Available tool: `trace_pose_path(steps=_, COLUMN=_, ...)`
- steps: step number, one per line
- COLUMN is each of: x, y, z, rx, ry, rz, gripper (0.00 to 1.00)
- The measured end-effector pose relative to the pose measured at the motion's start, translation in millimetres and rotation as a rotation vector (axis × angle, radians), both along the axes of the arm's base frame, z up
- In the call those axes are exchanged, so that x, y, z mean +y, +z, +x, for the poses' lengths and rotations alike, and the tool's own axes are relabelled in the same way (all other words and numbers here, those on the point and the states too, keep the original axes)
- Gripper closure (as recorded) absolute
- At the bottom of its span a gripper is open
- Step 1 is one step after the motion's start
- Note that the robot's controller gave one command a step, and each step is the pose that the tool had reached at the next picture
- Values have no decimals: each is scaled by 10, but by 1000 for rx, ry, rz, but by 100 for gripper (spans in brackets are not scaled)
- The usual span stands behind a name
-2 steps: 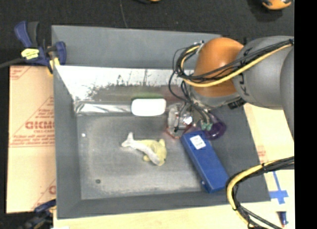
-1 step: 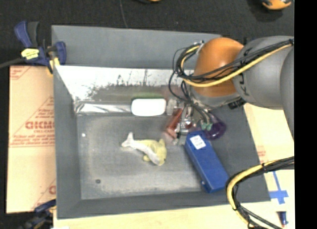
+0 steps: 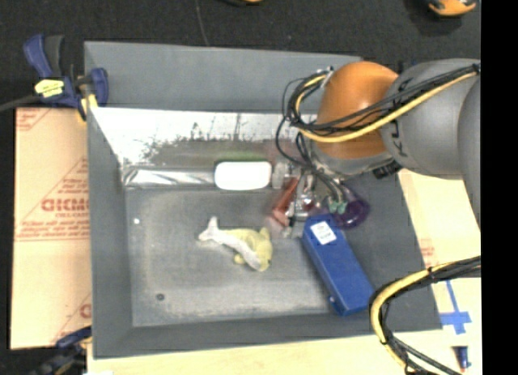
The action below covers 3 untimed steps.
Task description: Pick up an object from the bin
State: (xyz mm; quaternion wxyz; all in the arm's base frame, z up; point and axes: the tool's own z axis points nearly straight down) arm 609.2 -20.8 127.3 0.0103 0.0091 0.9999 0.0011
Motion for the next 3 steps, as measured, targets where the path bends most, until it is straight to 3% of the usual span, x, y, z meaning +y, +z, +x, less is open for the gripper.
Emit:
trace_pose_path(steps=1, x=41, y=301, z=-45, rx=-9, ry=30, rz=-2, gripper=0)
trace_pose_path(steps=2, x=77, y=603, z=-40, rx=-6, ry=-30, rz=1, gripper=0)
trace_pose_path(steps=3, x=94, y=178, z=28, rx=-16, ry=21, rz=-3, gripper=0)
